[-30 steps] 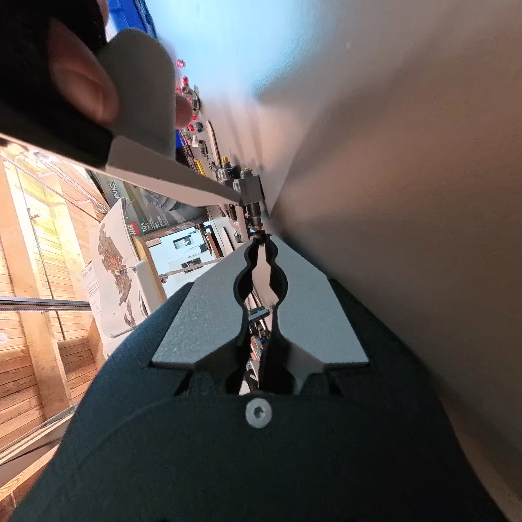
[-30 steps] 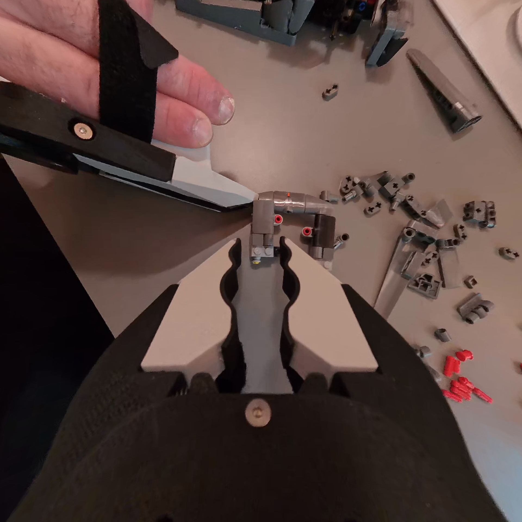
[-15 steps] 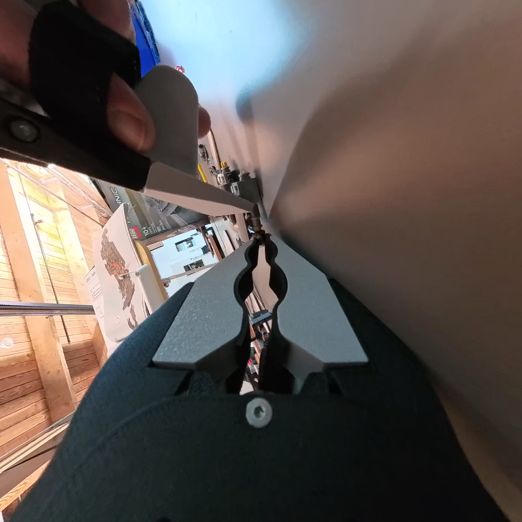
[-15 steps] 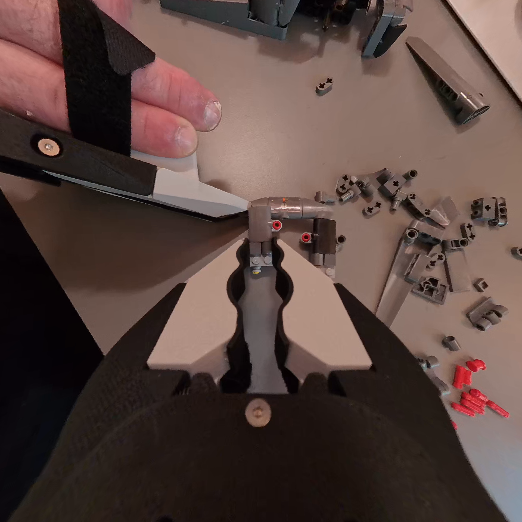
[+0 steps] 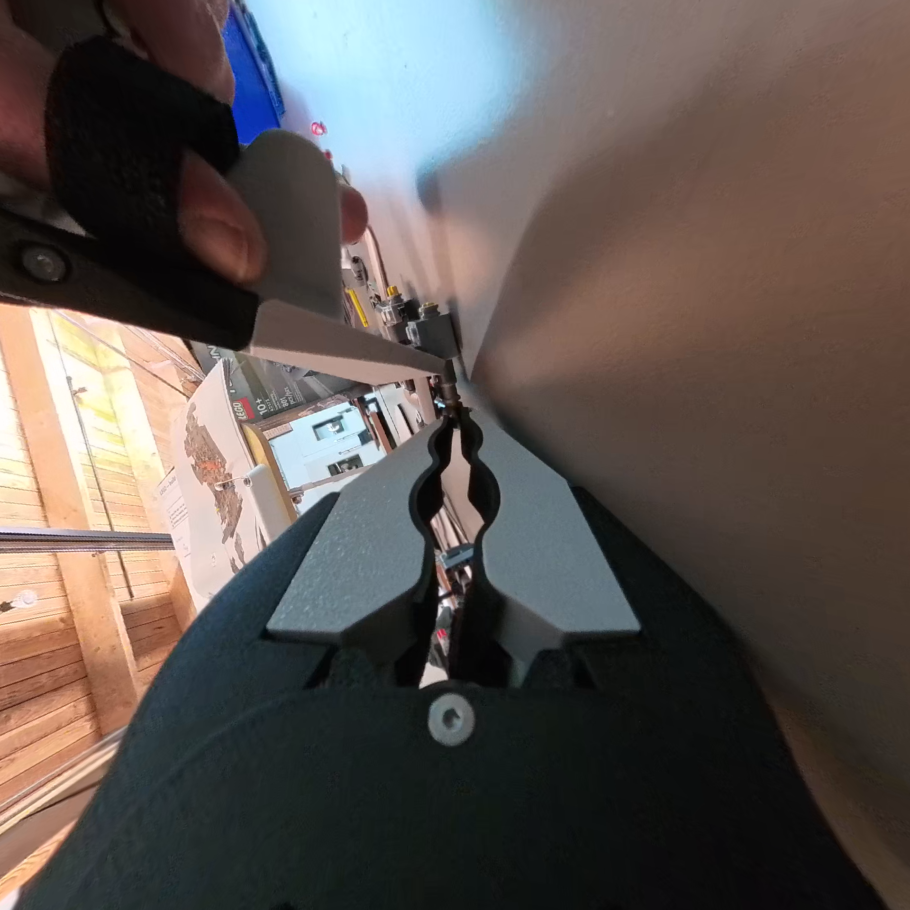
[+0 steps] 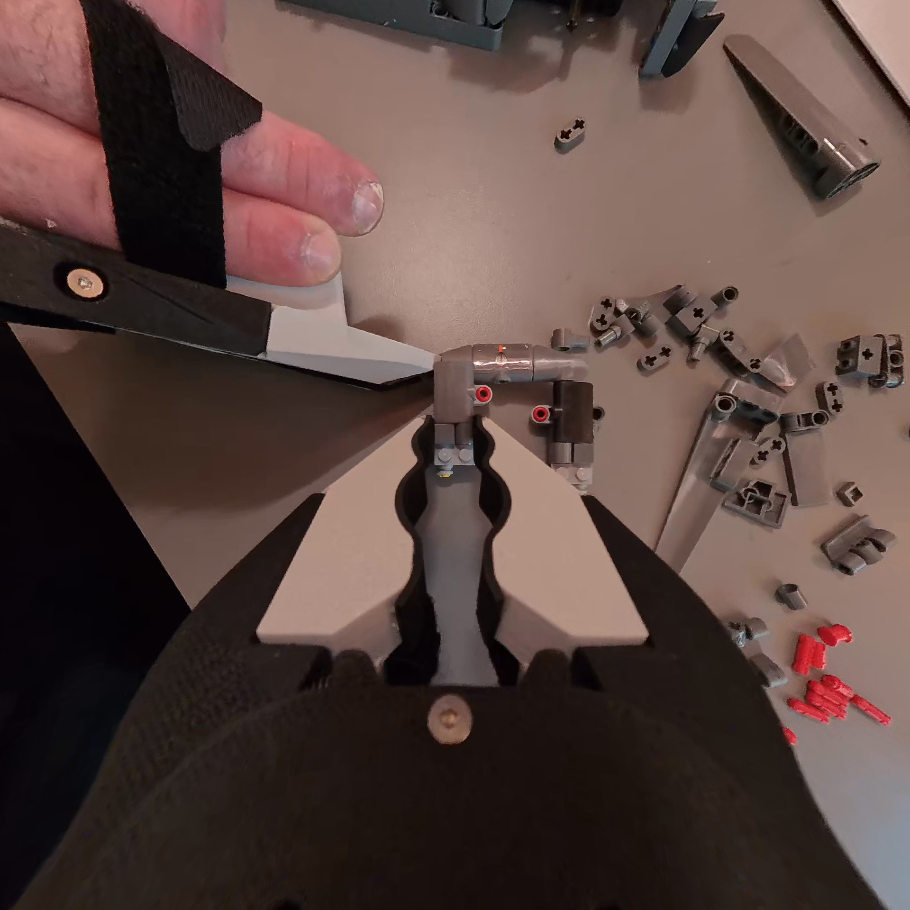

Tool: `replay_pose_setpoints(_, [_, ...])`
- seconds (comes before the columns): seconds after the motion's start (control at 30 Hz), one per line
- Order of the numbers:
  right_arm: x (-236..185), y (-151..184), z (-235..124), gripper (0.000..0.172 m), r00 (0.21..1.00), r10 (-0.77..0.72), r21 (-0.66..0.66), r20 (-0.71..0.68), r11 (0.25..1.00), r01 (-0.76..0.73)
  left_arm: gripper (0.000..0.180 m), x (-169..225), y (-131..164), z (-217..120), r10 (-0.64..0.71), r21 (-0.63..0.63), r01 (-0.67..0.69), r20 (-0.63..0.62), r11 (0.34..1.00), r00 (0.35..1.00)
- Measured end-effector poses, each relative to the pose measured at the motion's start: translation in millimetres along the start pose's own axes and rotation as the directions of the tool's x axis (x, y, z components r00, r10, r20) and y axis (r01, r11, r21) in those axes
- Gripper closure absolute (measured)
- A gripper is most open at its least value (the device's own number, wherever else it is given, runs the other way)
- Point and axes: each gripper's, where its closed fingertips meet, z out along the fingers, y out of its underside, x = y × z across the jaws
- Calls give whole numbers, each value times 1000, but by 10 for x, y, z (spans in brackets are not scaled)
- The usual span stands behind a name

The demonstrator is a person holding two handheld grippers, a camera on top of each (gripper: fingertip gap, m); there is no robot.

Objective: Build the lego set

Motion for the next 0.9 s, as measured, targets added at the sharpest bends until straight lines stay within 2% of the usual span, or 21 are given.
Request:
replay_pose_setpoints(0.53, [40, -14, 27, 159, 991, -115, -62, 64, 991, 119, 180, 15, -8, 24, 44, 23, -44, -22, 999, 999])
replay_pose_setpoints(0.73, [38, -10, 23, 159, 991, -112, -45, 71, 992, 115, 178, 13, 6, 6, -25, 50, 25, -4, 998, 1000])
replay_pose_setpoints(0.9, [37, -10, 25, 159, 991, -104, -29, 81, 994, 107, 169, -4, 55, -104, -98, 63, 97, 4, 993, 995])
